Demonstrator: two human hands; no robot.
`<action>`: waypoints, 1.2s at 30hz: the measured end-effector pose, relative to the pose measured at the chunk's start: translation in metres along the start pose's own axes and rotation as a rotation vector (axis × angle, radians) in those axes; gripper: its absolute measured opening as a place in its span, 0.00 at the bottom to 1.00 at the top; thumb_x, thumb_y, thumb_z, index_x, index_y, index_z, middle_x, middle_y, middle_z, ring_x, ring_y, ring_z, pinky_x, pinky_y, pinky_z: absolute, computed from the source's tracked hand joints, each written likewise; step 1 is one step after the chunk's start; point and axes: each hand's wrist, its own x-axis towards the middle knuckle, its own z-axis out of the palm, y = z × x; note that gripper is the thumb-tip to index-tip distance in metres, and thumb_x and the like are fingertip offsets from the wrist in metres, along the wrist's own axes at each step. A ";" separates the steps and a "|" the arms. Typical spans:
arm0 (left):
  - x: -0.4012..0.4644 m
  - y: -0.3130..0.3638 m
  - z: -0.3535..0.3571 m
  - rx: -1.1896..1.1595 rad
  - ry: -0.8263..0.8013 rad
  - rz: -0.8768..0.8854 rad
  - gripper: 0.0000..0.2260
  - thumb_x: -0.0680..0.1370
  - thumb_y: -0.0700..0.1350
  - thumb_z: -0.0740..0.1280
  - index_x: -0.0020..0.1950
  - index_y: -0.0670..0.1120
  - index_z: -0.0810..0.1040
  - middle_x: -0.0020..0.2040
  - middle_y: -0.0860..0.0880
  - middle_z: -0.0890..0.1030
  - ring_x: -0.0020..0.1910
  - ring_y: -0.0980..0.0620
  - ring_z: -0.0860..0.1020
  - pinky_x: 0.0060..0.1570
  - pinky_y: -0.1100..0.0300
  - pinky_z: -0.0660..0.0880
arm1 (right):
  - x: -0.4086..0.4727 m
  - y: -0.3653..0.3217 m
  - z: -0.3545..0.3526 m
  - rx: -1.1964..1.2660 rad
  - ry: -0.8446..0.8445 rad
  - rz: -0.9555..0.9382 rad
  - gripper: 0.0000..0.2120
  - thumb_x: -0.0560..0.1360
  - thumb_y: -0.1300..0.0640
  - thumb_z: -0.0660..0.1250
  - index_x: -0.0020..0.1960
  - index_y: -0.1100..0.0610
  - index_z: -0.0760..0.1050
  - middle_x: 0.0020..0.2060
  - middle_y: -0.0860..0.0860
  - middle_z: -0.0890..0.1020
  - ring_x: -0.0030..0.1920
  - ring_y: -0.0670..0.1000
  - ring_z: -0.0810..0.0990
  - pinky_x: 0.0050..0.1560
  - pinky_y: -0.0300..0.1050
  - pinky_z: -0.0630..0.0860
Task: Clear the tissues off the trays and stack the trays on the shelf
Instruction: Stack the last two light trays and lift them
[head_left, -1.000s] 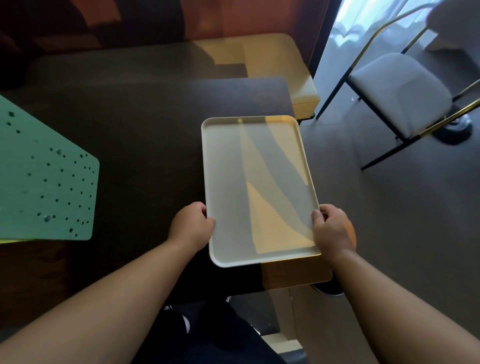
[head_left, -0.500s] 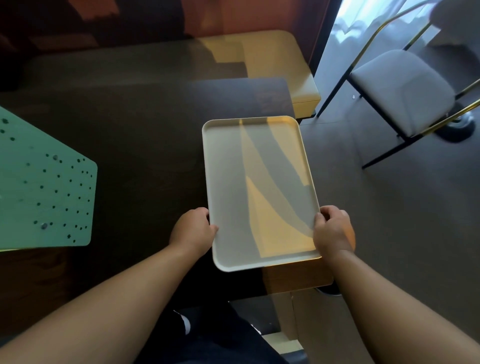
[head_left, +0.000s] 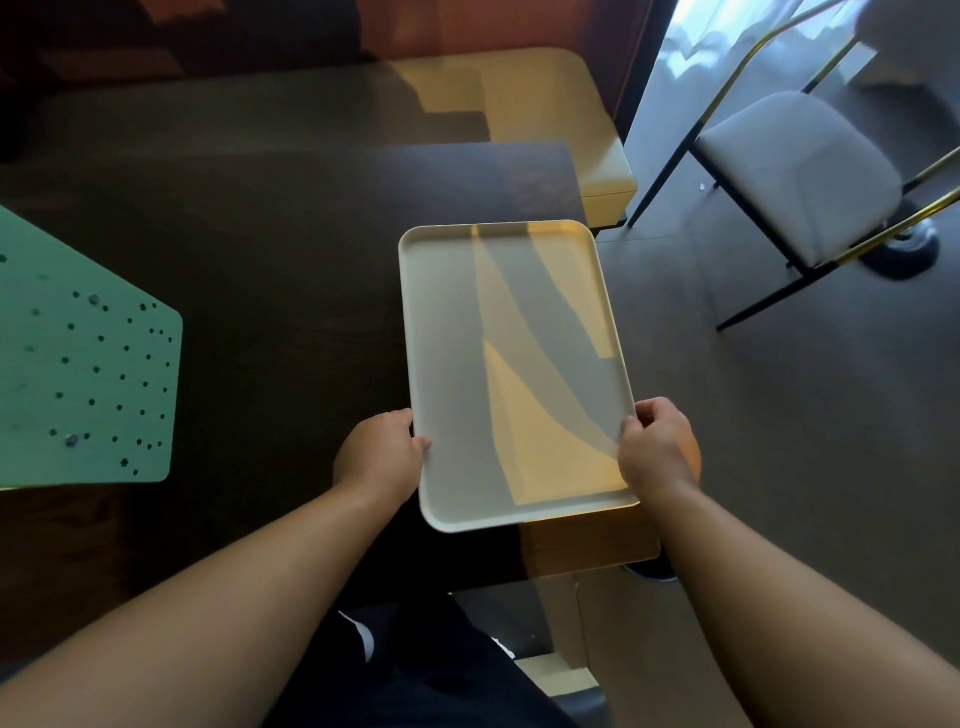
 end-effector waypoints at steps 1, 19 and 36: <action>0.000 -0.001 0.001 -0.003 -0.003 0.009 0.11 0.81 0.50 0.64 0.63 0.54 0.79 0.53 0.53 0.84 0.44 0.54 0.79 0.44 0.55 0.79 | 0.000 -0.001 0.000 -0.020 0.007 0.002 0.05 0.82 0.52 0.62 0.55 0.50 0.75 0.53 0.50 0.80 0.47 0.50 0.79 0.37 0.43 0.72; 0.003 0.010 0.001 0.022 -0.023 -0.054 0.05 0.81 0.46 0.63 0.54 0.48 0.76 0.46 0.50 0.80 0.42 0.50 0.79 0.43 0.51 0.80 | 0.005 -0.017 -0.005 -0.084 -0.085 0.087 0.13 0.79 0.59 0.61 0.62 0.49 0.72 0.59 0.52 0.78 0.51 0.54 0.80 0.39 0.47 0.76; -0.037 0.000 -0.164 -0.618 -0.097 -0.285 0.08 0.77 0.40 0.64 0.53 0.36 0.77 0.47 0.39 0.82 0.44 0.44 0.81 0.41 0.51 0.80 | -0.057 -0.125 -0.074 0.542 -0.409 0.222 0.13 0.69 0.66 0.67 0.51 0.72 0.80 0.50 0.69 0.85 0.51 0.69 0.85 0.59 0.66 0.80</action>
